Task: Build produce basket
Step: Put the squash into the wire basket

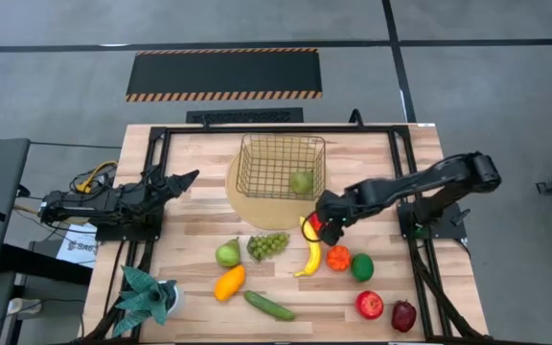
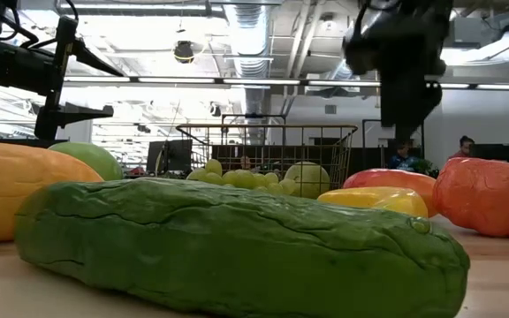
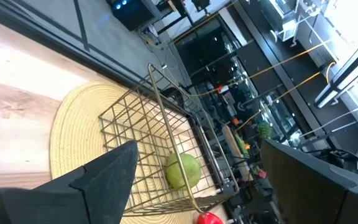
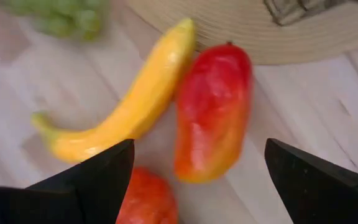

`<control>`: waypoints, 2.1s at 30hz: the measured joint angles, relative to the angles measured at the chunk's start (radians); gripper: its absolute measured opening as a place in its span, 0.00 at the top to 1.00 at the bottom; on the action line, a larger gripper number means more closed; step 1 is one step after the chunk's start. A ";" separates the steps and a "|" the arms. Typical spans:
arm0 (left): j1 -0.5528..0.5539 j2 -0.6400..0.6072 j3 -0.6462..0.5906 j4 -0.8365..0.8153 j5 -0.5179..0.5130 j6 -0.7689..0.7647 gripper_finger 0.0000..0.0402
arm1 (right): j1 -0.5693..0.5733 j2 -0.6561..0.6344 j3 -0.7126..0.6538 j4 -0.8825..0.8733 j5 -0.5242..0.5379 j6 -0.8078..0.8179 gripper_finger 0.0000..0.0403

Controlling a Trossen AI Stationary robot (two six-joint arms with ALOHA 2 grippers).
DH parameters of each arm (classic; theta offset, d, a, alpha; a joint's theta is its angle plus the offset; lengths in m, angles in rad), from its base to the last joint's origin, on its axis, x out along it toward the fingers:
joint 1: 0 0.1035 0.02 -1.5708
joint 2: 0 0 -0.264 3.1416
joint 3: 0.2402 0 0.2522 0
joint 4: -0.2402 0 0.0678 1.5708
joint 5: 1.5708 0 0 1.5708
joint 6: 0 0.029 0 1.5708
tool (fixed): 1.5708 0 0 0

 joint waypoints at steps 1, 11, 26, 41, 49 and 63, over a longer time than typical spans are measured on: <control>0.000 0.000 0.000 0.000 0.000 0.000 0.19 | -0.002 0.010 0.000 -0.012 -0.001 -0.001 0.06; 0.000 0.000 0.000 0.000 0.015 0.000 0.19 | 0.193 -0.019 0.001 -0.035 -0.054 0.240 0.06; 0.000 0.000 0.000 -0.002 0.016 0.008 0.19 | 0.269 0.192 0.006 -0.022 -0.053 0.287 0.06; 0.000 0.000 0.000 -0.002 0.016 0.005 0.19 | 0.271 0.217 0.018 -0.016 -0.056 0.288 0.29; 0.000 0.000 0.000 -0.001 0.017 0.005 0.19 | 0.262 0.184 0.057 -0.069 -0.051 0.261 0.38; 0.000 0.000 0.000 0.000 0.017 0.008 0.19 | 0.031 -0.192 0.064 0.064 0.028 0.121 0.38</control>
